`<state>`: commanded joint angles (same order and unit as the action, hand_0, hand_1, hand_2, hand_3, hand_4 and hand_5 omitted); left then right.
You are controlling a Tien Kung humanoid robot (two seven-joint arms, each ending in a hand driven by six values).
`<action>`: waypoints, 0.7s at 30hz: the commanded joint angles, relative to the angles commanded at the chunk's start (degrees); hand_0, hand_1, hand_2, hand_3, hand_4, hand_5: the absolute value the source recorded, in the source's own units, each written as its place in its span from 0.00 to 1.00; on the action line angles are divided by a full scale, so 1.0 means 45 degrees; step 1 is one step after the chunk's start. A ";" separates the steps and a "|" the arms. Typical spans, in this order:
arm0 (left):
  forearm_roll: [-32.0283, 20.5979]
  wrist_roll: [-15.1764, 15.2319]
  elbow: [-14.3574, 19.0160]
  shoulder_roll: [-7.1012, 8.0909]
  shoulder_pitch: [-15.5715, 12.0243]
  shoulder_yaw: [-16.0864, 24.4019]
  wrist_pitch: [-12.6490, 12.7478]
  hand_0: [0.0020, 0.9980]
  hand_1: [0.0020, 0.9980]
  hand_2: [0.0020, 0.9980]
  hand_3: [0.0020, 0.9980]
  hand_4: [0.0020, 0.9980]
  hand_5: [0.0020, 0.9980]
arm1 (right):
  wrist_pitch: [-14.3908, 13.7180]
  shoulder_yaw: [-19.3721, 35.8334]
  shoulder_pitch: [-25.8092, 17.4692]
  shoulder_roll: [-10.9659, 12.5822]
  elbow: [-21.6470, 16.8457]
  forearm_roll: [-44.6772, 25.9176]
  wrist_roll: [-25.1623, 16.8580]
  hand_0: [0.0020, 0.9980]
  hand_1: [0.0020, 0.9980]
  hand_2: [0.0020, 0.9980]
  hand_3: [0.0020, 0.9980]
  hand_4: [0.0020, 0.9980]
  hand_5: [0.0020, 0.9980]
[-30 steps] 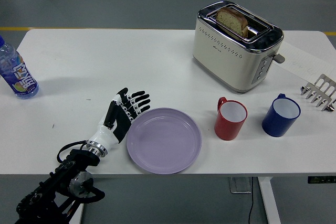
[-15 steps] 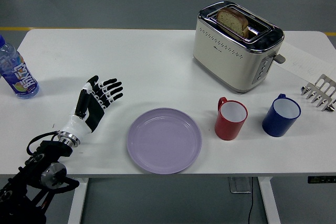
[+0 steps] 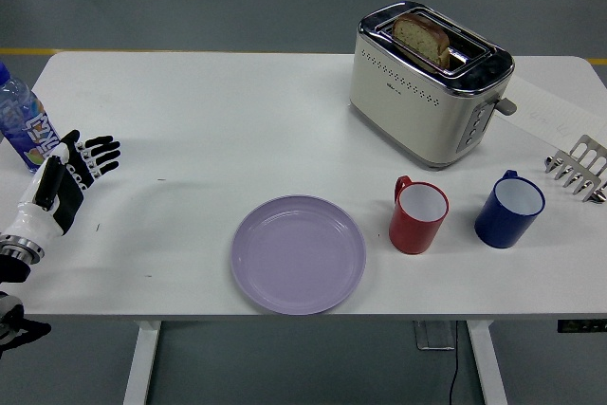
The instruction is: Push plate across desktop
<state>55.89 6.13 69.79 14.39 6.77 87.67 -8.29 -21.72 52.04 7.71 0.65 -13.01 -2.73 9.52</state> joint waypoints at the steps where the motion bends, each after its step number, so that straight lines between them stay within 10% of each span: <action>1: -0.0015 0.0075 0.0052 0.0089 -0.0107 0.0353 0.0084 0.80 0.78 0.74 0.65 0.56 1.00 | -0.0011 0.0010 -0.0021 -0.0014 -0.0012 0.0008 0.0014 0.56 0.47 0.61 0.59 0.35 0.52; 21: 0.0256 0.0072 0.1025 -0.0653 -0.1227 0.2310 0.0145 0.80 0.78 0.74 0.66 0.56 1.00 | -0.0072 0.0184 -0.0316 -0.0120 -0.0070 0.0362 0.0151 0.56 0.47 0.61 0.59 0.35 0.52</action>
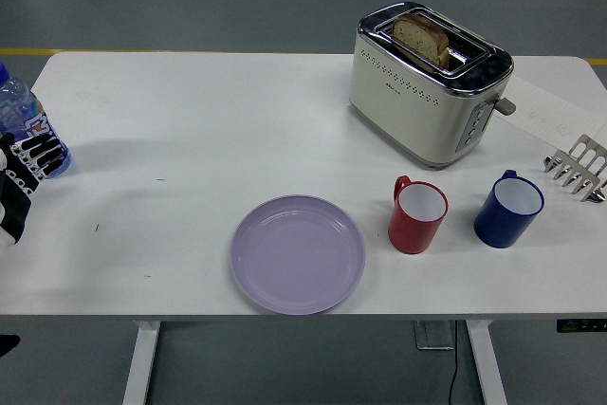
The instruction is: Push plate across desktop
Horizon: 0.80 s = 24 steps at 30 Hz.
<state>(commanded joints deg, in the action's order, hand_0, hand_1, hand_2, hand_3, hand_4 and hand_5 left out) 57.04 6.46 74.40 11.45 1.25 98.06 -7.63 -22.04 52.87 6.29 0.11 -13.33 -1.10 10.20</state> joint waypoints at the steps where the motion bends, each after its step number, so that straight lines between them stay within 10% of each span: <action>1: 0.0001 -0.0002 0.0000 -0.0002 -0.0003 0.0008 0.0000 0.80 0.78 0.74 0.66 0.57 1.00 | 0.0004 -0.0008 0.0002 0.0002 0.0002 -0.0010 -0.0006 0.56 0.47 0.61 0.59 0.35 0.52; 24: -0.0102 0.0108 -0.0138 -0.0249 0.0175 0.0120 0.0315 0.80 0.77 0.74 0.66 0.57 1.00 | 0.0001 0.0119 0.0220 0.0162 0.0092 0.0014 -0.0095 0.56 0.47 0.61 0.59 0.34 0.52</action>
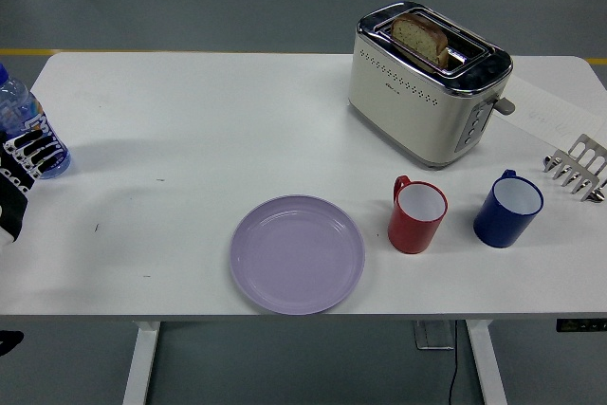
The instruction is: Push plate across desktop
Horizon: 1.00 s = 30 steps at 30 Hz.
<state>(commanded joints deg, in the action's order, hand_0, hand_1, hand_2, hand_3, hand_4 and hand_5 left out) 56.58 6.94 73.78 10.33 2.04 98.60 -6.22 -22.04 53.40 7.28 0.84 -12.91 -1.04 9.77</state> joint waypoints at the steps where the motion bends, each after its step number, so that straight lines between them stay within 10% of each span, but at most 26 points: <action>1: -0.0003 -0.0001 -0.0001 0.0001 0.0012 -0.0021 -0.0003 0.80 0.77 0.74 0.66 0.57 1.00 | -0.0001 0.0004 0.0009 0.0011 0.0004 0.0002 -0.0005 0.56 0.47 0.61 0.59 0.34 0.52; 30: 0.0011 -0.0010 -0.0117 -0.0060 0.0168 -0.0194 0.0071 0.80 0.76 0.74 0.66 0.57 1.00 | 0.0004 0.0117 0.0140 0.0068 0.0027 0.0246 0.0061 0.56 0.47 0.61 0.59 0.34 0.52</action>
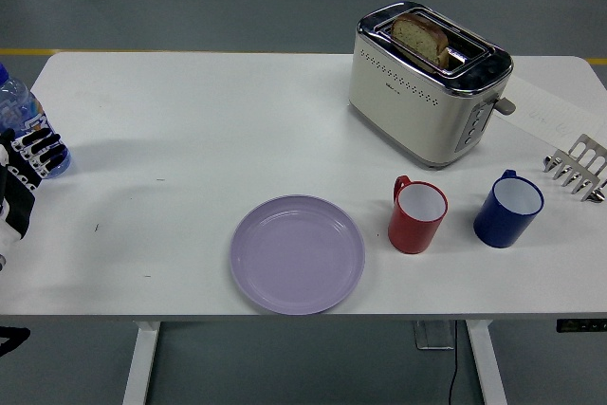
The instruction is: Push plate across desktop
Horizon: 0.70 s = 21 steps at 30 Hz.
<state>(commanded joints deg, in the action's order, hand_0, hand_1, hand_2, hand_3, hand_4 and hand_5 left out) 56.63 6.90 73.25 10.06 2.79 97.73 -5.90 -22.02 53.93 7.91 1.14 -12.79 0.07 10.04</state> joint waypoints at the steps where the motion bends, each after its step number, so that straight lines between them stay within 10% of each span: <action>1: 0.0000 0.0000 -0.0002 0.0000 -0.0001 -0.0001 0.0000 0.80 0.76 0.73 0.66 0.57 1.00 | 0.0001 0.0000 0.0001 0.0001 0.0001 -0.0001 -0.0001 0.56 0.47 0.61 0.59 0.34 0.52; 21: -0.0098 0.0002 -0.0089 0.0030 -0.0065 -0.0148 0.0031 0.80 0.75 0.73 0.66 0.58 1.00 | -0.0057 -0.0049 -0.0080 0.0049 -0.0020 -0.0014 0.0045 0.56 0.47 0.61 0.59 0.34 0.51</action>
<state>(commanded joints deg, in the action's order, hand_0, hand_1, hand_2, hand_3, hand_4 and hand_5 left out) 56.19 6.91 72.85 10.19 2.50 97.06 -5.76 -22.28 53.71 7.55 1.37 -12.88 0.01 10.24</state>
